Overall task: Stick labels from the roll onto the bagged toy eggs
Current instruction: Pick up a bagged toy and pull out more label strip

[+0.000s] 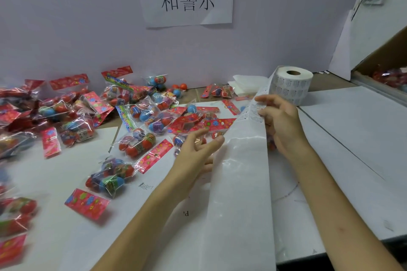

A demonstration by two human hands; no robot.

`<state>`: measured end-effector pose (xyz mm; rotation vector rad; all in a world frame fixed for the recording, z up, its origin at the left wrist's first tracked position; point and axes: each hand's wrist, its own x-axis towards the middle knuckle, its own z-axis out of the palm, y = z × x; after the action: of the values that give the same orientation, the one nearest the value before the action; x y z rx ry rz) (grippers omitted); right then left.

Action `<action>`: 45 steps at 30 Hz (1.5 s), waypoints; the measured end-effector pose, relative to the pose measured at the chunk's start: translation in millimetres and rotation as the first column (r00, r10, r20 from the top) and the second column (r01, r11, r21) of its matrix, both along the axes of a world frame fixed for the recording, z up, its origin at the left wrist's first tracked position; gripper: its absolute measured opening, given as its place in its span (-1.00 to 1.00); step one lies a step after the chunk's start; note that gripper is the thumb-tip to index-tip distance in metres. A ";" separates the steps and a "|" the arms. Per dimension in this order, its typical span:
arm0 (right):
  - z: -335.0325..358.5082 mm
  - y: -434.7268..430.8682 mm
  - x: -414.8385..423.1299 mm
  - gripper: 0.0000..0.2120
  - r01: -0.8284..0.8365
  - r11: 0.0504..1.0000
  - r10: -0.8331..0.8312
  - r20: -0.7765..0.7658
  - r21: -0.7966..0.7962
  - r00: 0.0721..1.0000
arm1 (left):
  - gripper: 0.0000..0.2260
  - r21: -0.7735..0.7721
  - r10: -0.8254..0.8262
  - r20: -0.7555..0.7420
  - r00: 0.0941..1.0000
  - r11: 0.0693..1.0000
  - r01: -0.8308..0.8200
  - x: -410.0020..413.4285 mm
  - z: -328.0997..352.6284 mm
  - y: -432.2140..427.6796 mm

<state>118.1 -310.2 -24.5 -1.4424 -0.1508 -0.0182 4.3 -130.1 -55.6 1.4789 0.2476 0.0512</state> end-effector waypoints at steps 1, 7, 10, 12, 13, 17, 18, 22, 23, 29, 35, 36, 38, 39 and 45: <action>-0.6 0.3 -0.2 -0.69 0.004 0.999 -0.003 0.006 -0.035 1.000 | -0.36 -0.061 -0.041 -0.033 0.999 0.997 0.039 0.2 -2.2 0.1; -11.7 5.1 0.9 -0.71 0.275 0.856 -0.191 0.228 -0.438 0.955 | -0.39 -0.049 -0.068 -0.065 0.996 0.997 0.065 4.8 -9.8 4.9; -8.7 4.0 -3.0 -0.65 0.460 0.777 -0.265 0.439 -0.430 0.858 | -0.38 -0.089 -0.097 -0.055 0.994 0.992 0.092 7.0 -11.5 7.0; -4.7 1.7 -4.6 -0.75 0.366 0.847 -0.129 0.519 -0.385 0.845 | -0.41 -0.092 -0.103 -0.048 0.994 0.991 0.098 6.7 -11.7 6.5; -2.7 1.8 -6.9 -0.80 0.248 0.880 -0.004 0.516 -0.405 0.856 | -0.41 -0.096 -0.103 -0.047 0.994 0.990 0.099 5.7 -10.0 5.3; -3.6 10.3 -16.6 -0.84 -0.061 0.751 0.414 0.397 -0.658 0.819 | -0.43 -0.121 -0.089 -0.016 0.996 0.989 0.086 4.8 -10.5 4.5; -5.1 11.9 -17.6 -0.84 -0.055 0.705 0.443 0.379 -0.707 0.812 | -0.44 -0.123 -0.086 -0.004 0.996 0.989 0.085 4.9 -11.4 5.2; -4.9 11.1 -18.2 -0.80 -0.023 0.646 0.449 0.356 -0.763 0.819 | -0.43 -0.109 -0.084 0.001 0.996 0.991 0.083 5.4 -12.9 5.0; -5.0 11.0 -18.2 -0.80 -0.021 0.648 0.446 0.357 -0.762 0.820 | -0.42 -0.106 -0.085 0.005 0.996 0.991 0.085 5.4 -12.6 4.3; -6.5 12.3 -16.9 -0.85 -0.009 0.653 0.418 0.350 -0.758 0.838 | -0.41 -0.100 -0.085 0.014 0.996 0.991 0.086 5.5 -13.4 3.6; -8.7 11.8 -13.8 -0.97 0.003 0.681 0.401 0.377 -0.732 0.835 | -0.42 -0.117 -0.110 0.007 0.994 0.987 0.110 4.4 -11.6 3.8; -9.1 11.1 -13.0 -0.97 0.007 0.689 0.393 0.382 -0.724 0.836 | -0.42 -0.120 -0.117 0.005 0.993 0.986 0.117 4.0 -11.1 3.2; -9.2 9.0 -12.0 -0.95 0.002 0.696 0.393 0.383 -0.718 0.836 | -0.43 -0.126 -0.127 0.006 0.992 0.984 0.127 3.4 -10.1 2.4; -9.1 8.0 -11.7 -0.95 -0.007 0.692 0.405 0.380 -0.722 0.832 | -0.43 -0.128 -0.128 0.009 0.992 0.983 0.128 3.0 -9.5 2.3; -8.4 6.8 -12.6 -0.86 -0.051 0.665 0.456 0.351 -0.745 0.818 | -0.47 -0.172 -0.144 0.023 0.989 0.974 0.146 3.2 -9.0 6.3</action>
<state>105.5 -303.4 -32.8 -2.1674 -0.9097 -0.1189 7.5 -123.8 -64.6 1.3194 0.1315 -0.0790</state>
